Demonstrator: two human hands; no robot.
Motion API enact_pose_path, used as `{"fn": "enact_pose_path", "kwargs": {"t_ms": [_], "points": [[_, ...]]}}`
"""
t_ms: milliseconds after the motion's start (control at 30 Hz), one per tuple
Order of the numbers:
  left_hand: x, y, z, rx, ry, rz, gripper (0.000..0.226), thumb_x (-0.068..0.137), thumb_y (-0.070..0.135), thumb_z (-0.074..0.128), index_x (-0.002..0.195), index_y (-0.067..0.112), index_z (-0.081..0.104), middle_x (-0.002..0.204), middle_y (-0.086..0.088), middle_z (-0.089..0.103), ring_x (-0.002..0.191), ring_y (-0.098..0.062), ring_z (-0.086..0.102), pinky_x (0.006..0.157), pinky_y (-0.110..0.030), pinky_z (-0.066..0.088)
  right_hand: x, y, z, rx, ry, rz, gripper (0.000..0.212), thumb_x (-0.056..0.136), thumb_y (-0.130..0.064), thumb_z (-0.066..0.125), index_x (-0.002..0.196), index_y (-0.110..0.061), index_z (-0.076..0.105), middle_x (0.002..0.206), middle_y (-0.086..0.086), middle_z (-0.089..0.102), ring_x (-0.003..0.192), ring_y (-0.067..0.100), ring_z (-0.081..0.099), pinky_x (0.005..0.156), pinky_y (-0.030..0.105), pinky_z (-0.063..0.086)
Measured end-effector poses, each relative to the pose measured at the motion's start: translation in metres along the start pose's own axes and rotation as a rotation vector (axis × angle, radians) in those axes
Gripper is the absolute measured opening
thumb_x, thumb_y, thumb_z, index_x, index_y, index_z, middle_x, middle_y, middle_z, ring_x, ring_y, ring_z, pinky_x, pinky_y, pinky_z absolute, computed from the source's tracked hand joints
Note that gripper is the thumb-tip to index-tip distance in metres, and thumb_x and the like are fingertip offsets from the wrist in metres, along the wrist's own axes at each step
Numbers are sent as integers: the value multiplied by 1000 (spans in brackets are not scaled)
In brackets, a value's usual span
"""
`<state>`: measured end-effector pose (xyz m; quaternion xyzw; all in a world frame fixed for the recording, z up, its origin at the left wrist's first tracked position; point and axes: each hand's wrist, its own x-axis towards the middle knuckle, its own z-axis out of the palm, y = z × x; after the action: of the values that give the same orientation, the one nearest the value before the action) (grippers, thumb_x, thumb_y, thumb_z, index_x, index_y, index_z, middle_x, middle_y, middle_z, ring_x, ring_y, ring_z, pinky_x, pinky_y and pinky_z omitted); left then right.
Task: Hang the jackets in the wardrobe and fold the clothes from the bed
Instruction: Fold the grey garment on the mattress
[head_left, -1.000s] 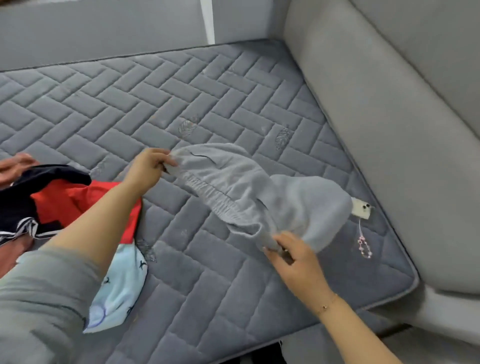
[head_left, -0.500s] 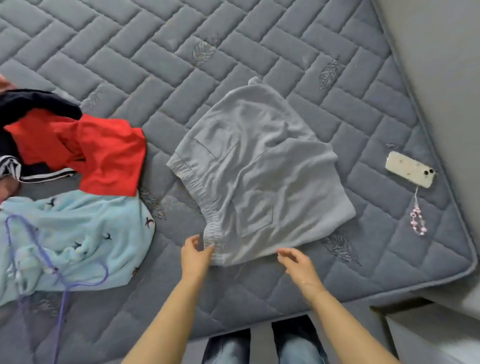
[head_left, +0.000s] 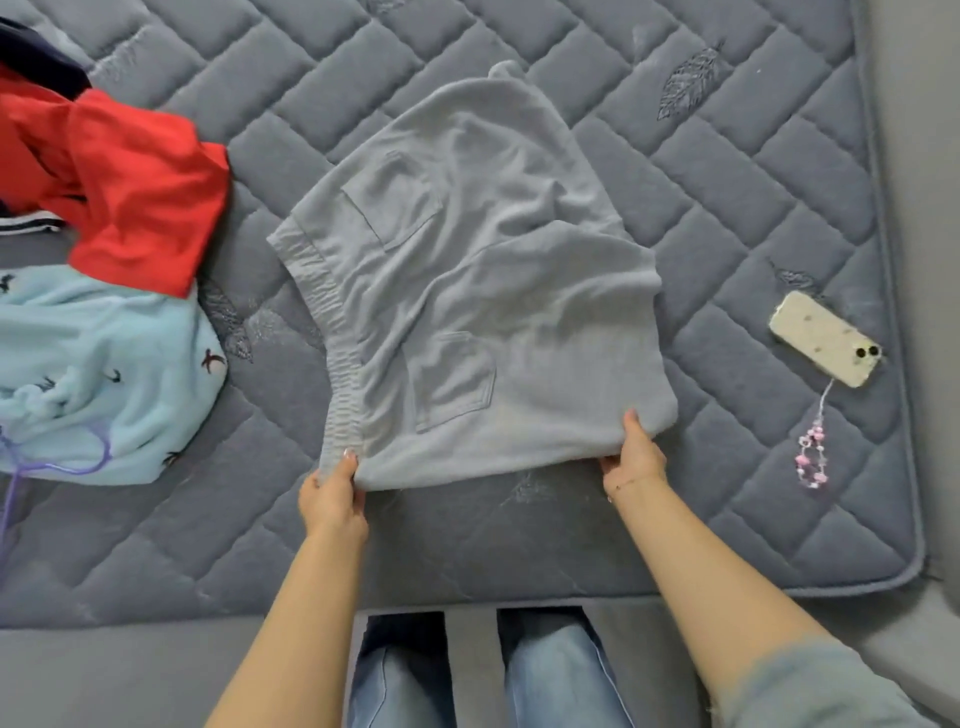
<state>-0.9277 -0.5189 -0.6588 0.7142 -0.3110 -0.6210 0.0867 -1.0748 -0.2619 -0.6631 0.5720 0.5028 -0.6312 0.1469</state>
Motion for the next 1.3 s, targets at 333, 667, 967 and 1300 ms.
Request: {"fn": "enact_pose_path", "kwargs": {"t_ms": [333, 667, 967, 1300], "points": [[-74, -66, -86, 35, 210, -257, 27, 87, 0, 67, 113, -2, 57, 117, -19, 63, 79, -21, 61, 76, -35, 53, -47, 31, -123, -37, 331, -22, 57, 89, -23, 70, 139, -7, 47, 137, 10, 54, 109, 25, 56, 94, 31, 43], [-95, 39, -42, -369, -38, -228, 21, 93, -3, 46, 76, 6, 55, 50, -1, 60, 54, -5, 54, 44, -10, 46, -74, -58, -28, 37, -116, -214, 25, 87, -8, 67, 110, -12, 58, 100, 5, 64, 79, 13, 64, 64, 28, 56], [-42, 139, 27, -625, -174, -140, 17, 96, 1, 45, 81, 4, 53, 83, -7, 56, 78, -13, 57, 68, -18, 56, -89, -127, 212, -25, -623, -254, 8, 92, -6, 61, 92, -12, 56, 80, 4, 61, 69, 15, 64, 55, 25, 56], [22, 40, 29, 65, 64, -46, 61, 91, 24, 67, 144, 16, 38, 145, -3, 46, 122, -19, 47, 100, -40, 35, -12, -82, 215, -369, -375, -340, 20, 96, 1, 43, 97, -10, 59, 93, 11, 63, 73, 16, 60, 61, 20, 49]]}}
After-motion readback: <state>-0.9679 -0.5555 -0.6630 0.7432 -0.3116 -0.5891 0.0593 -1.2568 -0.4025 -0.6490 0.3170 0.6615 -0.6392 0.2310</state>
